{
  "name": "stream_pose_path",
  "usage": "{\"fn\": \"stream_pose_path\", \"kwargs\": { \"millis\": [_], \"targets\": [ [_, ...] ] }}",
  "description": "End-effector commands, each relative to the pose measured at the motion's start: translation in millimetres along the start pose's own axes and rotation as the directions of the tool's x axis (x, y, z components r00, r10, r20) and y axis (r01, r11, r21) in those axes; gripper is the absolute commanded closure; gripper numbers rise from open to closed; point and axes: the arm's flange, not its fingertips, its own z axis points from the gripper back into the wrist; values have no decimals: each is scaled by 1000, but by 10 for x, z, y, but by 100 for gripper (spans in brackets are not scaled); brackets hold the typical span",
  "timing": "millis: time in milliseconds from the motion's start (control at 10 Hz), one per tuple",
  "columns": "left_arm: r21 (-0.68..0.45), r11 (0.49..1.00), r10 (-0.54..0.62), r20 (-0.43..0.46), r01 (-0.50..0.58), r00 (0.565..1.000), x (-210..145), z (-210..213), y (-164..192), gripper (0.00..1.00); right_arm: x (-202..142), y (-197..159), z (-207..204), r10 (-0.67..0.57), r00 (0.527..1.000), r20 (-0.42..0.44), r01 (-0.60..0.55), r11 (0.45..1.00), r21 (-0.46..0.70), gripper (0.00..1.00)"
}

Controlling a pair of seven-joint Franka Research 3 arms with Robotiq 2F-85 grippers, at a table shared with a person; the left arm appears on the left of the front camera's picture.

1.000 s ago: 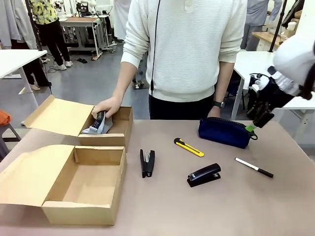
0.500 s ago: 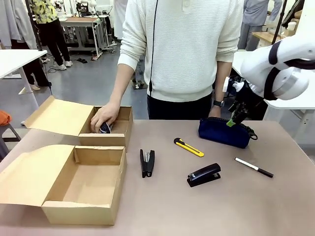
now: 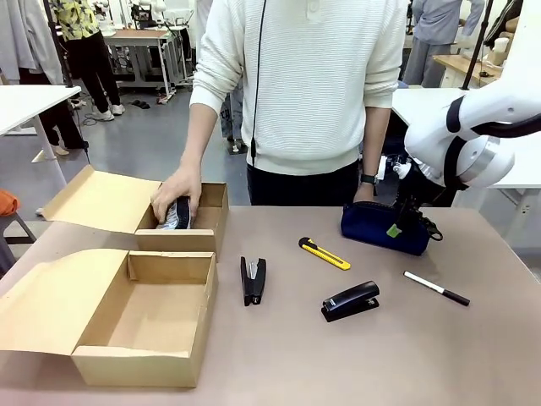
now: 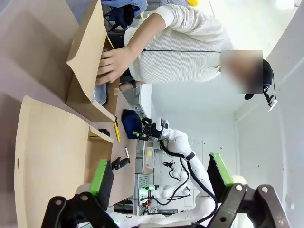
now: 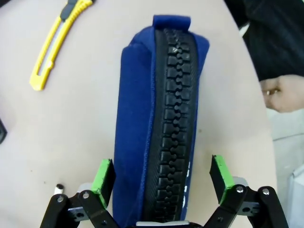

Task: Place items inside the box.
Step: Pick up a Pencil pouch or Stapler and place it inside the Mailer Box closest to the robot.

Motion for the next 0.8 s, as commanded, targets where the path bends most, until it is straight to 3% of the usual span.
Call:
{"fn": "stream_pose_path", "kwargs": {
  "millis": [0,100,200,300,400,500,700],
  "targets": [
    [-14,1000,-23,-3,23,1000,-17,5,-8,0,43,-19,22,-16,1000,-17,17,999,37,0],
    [-14,1000,-23,-3,23,1000,-17,5,-8,0,37,-5,18,-25,999,-41,26,999,43,60],
    [-14,1000,-23,-3,23,1000,-17,5,-8,0,35,3,24,-34,999,-20,35,998,45,60],
    [-14,1000,-23,-3,23,1000,-17,5,-8,0,20,8,43,-45,999,-17,45,999,26,100],
    [-14,1000,-23,-3,23,1000,-17,5,-8,0,10,20,59,-53,999,-13,53,998,15,64],
    [-14,1000,-23,-3,23,1000,-17,5,-8,0,3,35,87,-50,999,-9,50,999,9,100],
    [-14,1000,-23,-3,23,1000,-17,5,-8,0,9,68,131,-51,998,-20,51,999,-6,100]
  ]
}}
